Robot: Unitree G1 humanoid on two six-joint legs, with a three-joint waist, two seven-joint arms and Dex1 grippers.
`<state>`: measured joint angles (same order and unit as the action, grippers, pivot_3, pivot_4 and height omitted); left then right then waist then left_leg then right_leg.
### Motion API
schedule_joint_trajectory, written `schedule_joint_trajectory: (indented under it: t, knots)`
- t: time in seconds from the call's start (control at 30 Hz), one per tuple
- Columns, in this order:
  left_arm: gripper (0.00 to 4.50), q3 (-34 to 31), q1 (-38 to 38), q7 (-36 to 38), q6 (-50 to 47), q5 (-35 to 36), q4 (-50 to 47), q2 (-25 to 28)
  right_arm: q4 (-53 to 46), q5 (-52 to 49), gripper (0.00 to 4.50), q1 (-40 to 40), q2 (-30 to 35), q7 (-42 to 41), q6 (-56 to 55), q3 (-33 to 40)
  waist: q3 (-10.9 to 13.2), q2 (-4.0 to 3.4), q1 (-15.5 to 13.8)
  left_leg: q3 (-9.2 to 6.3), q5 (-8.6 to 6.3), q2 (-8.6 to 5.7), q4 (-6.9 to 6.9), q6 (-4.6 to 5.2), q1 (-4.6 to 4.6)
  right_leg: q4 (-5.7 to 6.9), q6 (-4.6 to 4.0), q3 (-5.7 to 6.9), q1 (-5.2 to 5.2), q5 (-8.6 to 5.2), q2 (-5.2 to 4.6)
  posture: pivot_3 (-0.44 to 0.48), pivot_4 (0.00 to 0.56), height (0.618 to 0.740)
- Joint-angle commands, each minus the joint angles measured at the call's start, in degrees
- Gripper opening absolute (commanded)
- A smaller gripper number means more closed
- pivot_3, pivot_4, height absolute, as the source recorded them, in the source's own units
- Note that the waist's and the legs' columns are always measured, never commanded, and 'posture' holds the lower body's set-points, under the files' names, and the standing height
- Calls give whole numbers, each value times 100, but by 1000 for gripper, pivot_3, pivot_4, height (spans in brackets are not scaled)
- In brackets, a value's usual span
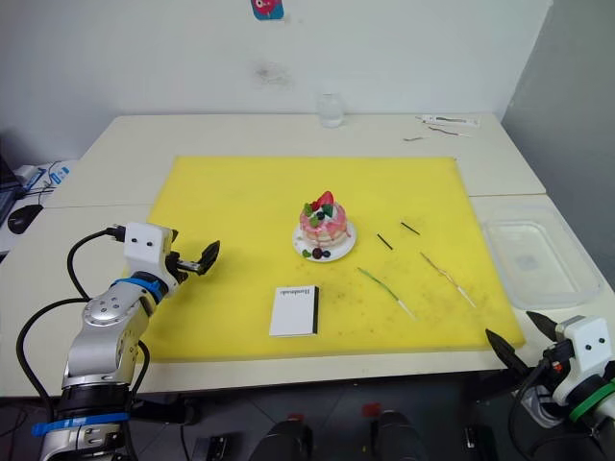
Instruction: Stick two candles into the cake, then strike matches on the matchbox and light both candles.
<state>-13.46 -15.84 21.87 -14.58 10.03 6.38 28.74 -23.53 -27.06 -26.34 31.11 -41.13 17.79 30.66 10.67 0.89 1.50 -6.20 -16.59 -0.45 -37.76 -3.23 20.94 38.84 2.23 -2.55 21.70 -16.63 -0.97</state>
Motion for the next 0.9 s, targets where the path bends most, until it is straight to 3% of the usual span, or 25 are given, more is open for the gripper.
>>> schedule_joint_trajectory:
  t: [0.03,0.63,0.9]
  knots:
    - [4500,-167,-101,-165,114,-21,-37,49,-90,-49,4479,46,108,32,-30,133,0,0,-1,0,0,0,0,0,0,0,0,0,0,0,0,0,150,740]
    - [4500,-339,-127,318,44,664,-169,24,-442,-183,4479,93,257,183,302,153,1,1,0,1,0,-1,0,0,1,-1,0,0,0,0,0,0,150,740]
    - [4500,-22,-180,2002,-493,1410,-881,790,-720,-180,4479,306,567,42,442,-166,5,5,10,1,0,1,1,0,2,-1,0,2,2,0,1,0,150,740]
